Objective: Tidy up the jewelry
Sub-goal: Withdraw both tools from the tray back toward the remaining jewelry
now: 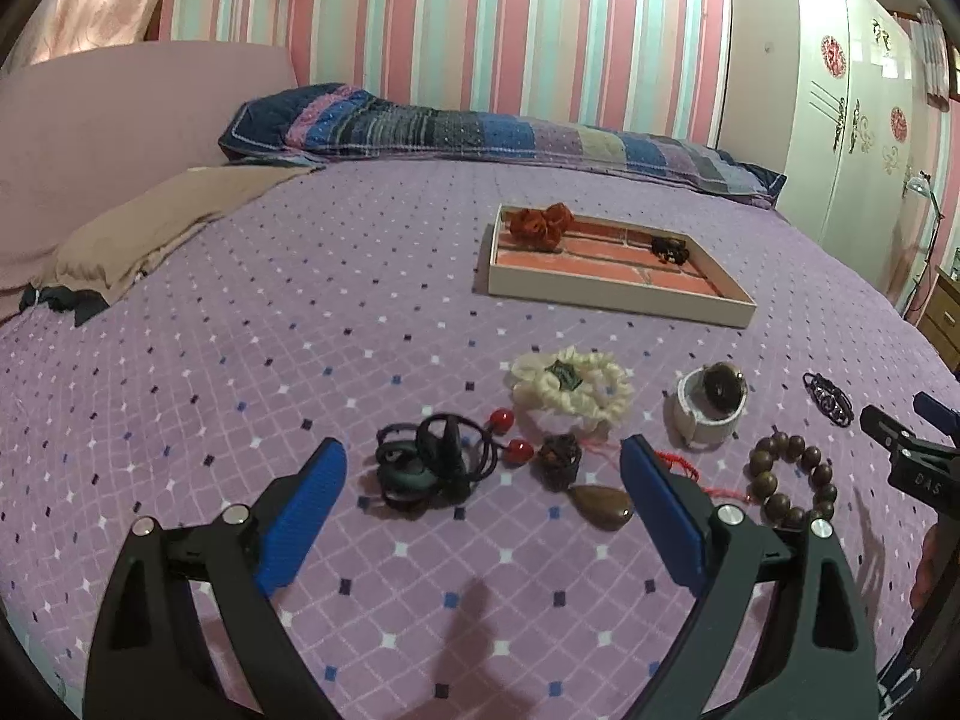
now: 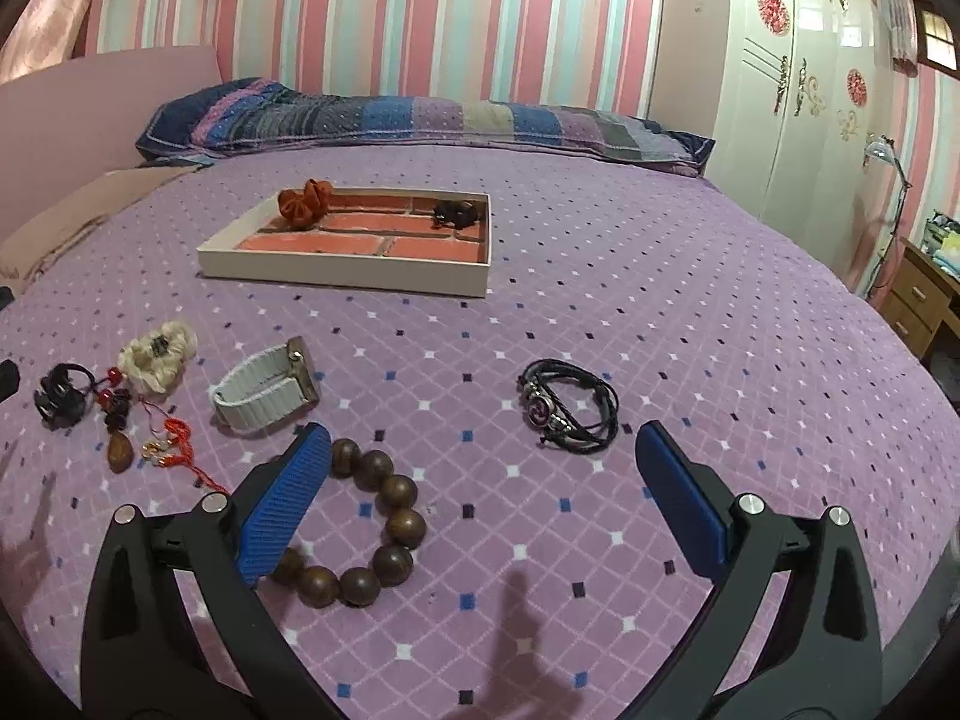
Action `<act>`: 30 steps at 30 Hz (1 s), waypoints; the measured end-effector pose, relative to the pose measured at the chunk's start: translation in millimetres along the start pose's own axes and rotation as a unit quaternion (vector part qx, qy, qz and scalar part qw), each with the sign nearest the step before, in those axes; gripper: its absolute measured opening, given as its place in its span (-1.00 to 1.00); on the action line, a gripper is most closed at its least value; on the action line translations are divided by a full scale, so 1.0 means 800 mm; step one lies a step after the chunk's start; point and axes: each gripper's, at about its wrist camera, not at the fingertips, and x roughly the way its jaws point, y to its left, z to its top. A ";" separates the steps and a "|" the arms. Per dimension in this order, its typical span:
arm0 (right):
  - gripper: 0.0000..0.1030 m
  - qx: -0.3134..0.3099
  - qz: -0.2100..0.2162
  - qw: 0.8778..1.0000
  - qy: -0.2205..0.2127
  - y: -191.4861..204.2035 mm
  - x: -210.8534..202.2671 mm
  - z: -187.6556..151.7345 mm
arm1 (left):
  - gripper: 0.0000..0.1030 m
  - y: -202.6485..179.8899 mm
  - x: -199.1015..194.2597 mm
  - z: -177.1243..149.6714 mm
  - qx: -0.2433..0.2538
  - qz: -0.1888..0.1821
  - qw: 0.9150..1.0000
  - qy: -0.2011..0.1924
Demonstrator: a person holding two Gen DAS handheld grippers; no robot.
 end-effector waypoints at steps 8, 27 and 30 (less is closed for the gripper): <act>0.92 0.017 0.000 1.000 0.017 -0.005 0.009 -0.011 | 0.76 -0.002 0.007 -0.010 0.021 -0.005 1.000 -0.001; 0.91 0.006 0.009 0.999 0.046 -0.003 0.042 -0.030 | 0.76 0.000 0.037 -0.008 0.003 -0.005 1.000 0.017; 0.84 0.008 0.013 0.999 0.048 0.000 0.045 -0.030 | 0.76 -0.001 0.038 -0.007 -0.004 -0.019 1.000 0.019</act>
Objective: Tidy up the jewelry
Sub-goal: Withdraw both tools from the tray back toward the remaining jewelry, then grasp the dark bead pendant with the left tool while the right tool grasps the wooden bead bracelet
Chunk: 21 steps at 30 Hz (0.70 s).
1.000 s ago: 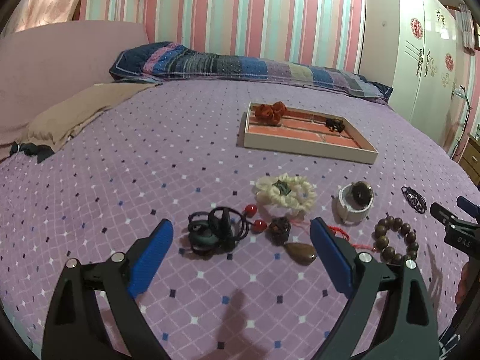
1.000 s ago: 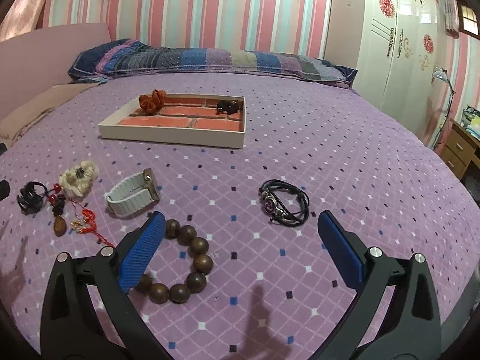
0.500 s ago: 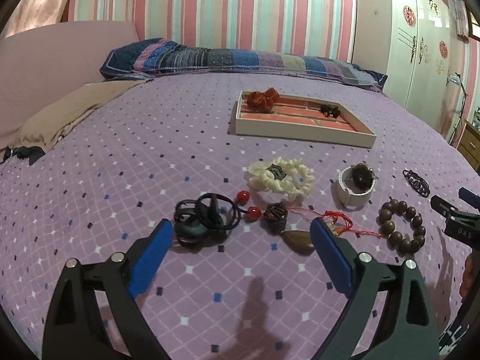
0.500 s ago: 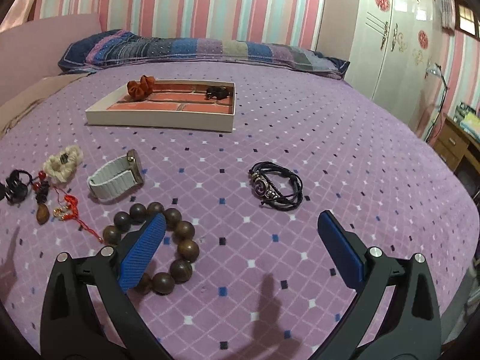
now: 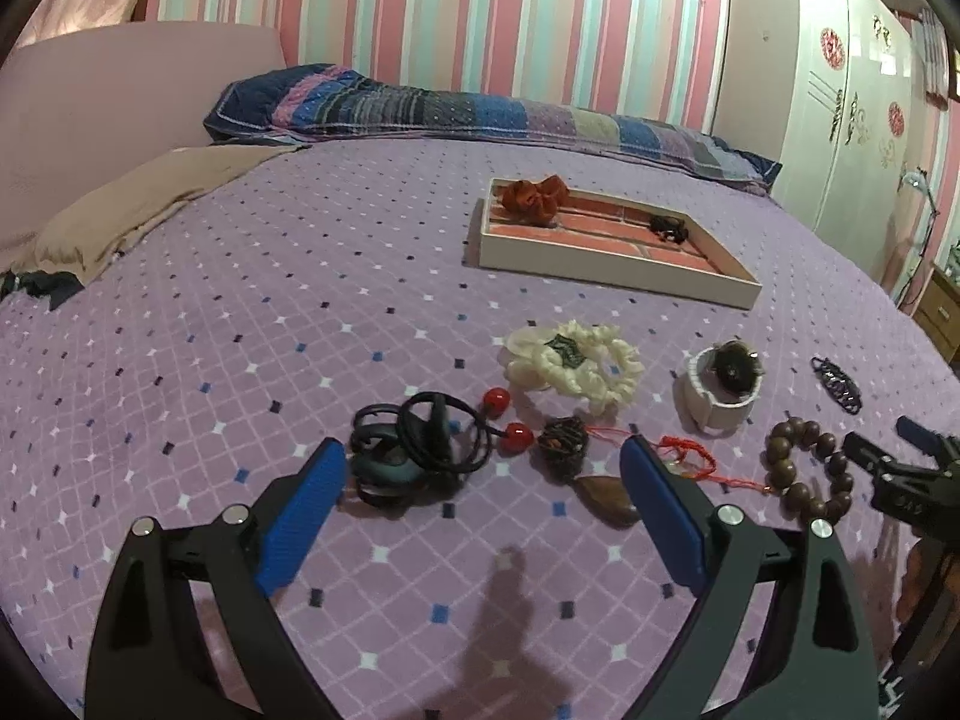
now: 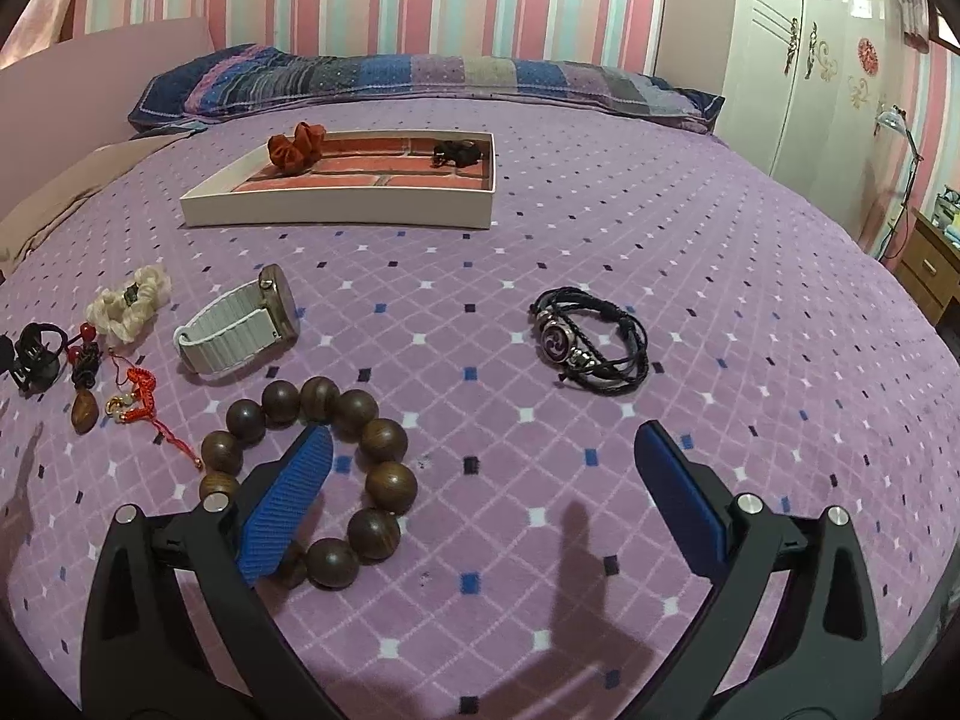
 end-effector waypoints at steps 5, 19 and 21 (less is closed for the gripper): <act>0.64 -0.002 0.002 1.000 0.009 0.003 0.008 -0.001 | 0.75 -0.025 0.009 -0.002 0.021 -0.005 1.000 0.007; 0.16 0.016 0.049 0.998 0.035 0.006 0.025 -0.005 | 0.00 -0.052 0.068 -0.004 0.020 -0.020 0.998 0.059; 0.03 0.018 0.056 0.998 0.039 0.008 0.027 -0.004 | -0.22 -0.051 0.074 -0.003 0.018 -0.018 0.998 0.064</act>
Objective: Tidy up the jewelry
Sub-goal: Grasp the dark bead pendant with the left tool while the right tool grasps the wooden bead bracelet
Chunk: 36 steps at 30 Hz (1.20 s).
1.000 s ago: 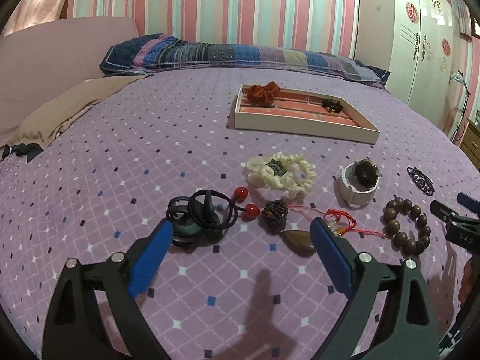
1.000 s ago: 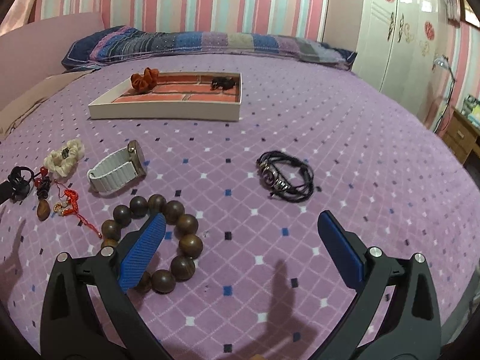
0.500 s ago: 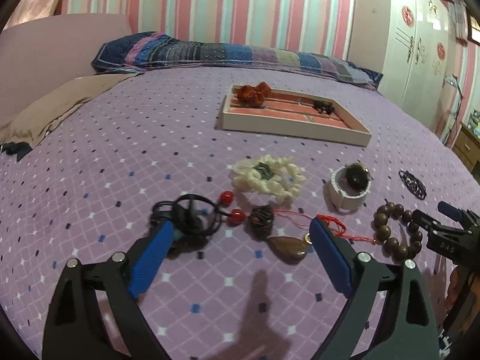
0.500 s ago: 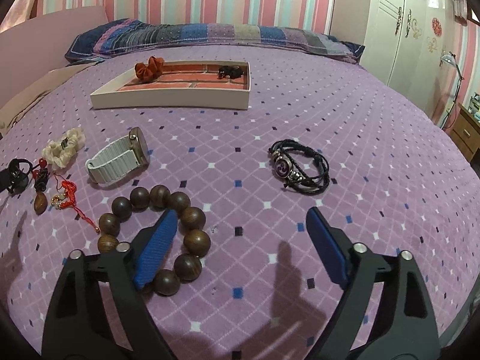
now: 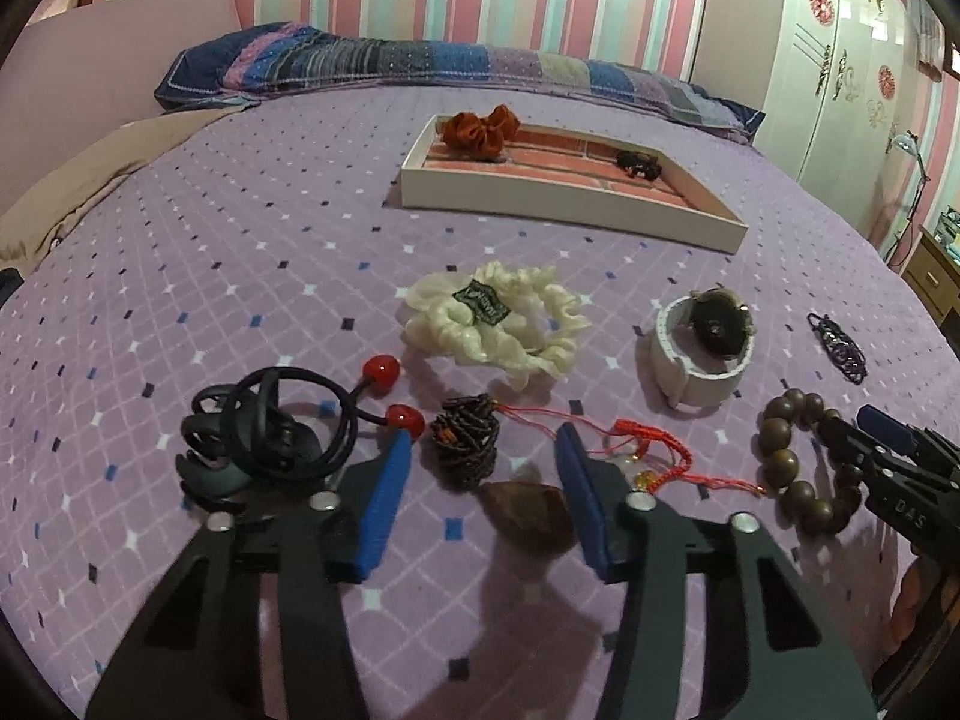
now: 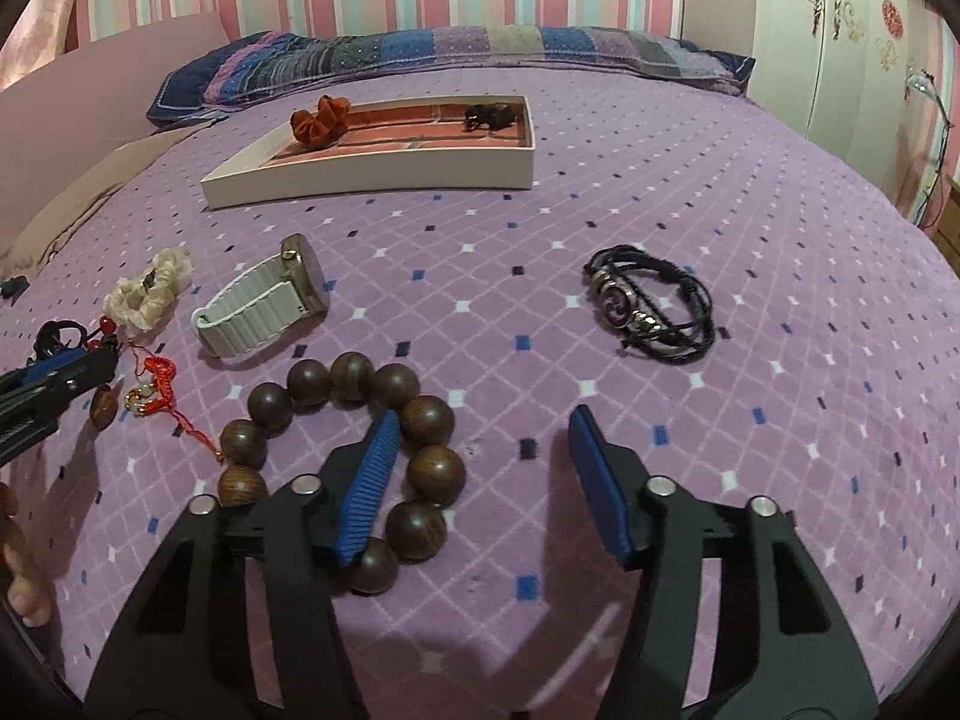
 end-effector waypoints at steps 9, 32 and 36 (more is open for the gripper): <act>-0.21 0.002 0.013 1.000 0.005 0.007 0.007 0.004 | -0.38 0.000 0.019 0.002 0.004 0.009 1.000 0.016; -0.56 -0.008 0.025 0.999 -0.030 0.012 0.001 -0.002 | -0.54 -0.007 0.012 -0.001 0.025 0.030 0.999 -0.004; -0.57 -0.007 0.031 0.998 -0.044 0.010 -0.011 0.003 | -0.54 -0.009 -0.006 0.002 0.026 0.030 0.999 -0.020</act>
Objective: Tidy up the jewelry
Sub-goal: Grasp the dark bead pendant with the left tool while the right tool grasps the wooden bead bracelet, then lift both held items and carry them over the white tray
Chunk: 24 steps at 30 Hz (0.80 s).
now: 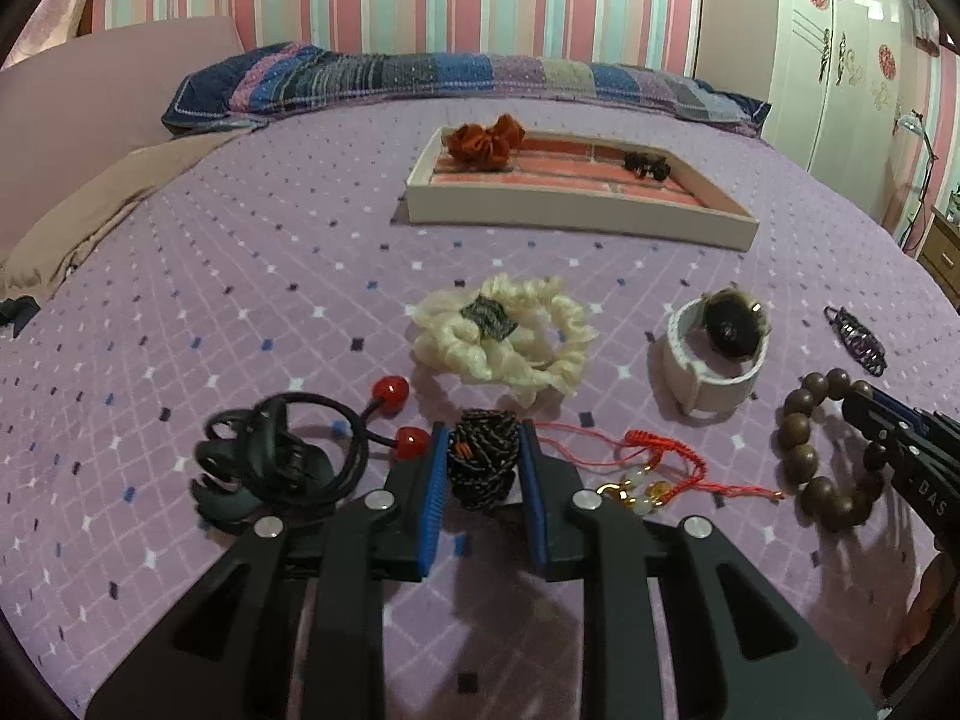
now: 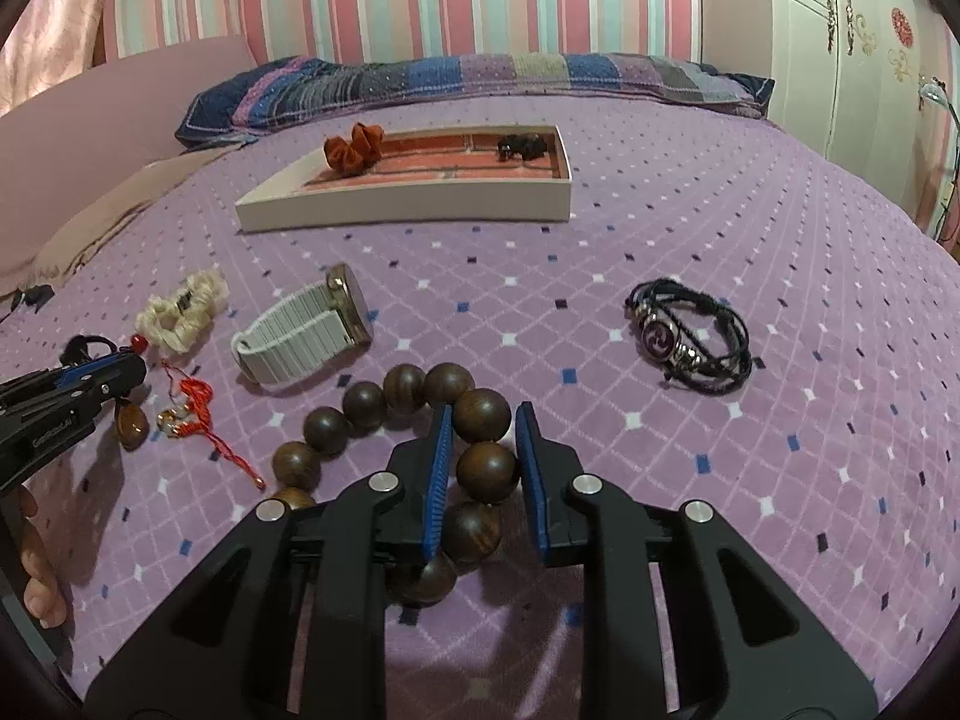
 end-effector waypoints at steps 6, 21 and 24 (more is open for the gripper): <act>-0.58 -0.004 0.009 1.000 -0.020 0.002 -0.014 0.015 | -0.54 -0.004 -0.019 0.011 -0.006 -0.005 1.000 -0.014; -0.59 -0.004 0.033 0.998 -0.052 -0.001 -0.024 0.069 | -0.55 -0.028 -0.027 0.068 0.000 -0.018 0.999 -0.034; -0.60 -0.006 0.033 0.998 -0.055 0.000 -0.021 0.083 | -0.55 -0.036 -0.026 0.084 0.006 -0.022 0.999 -0.039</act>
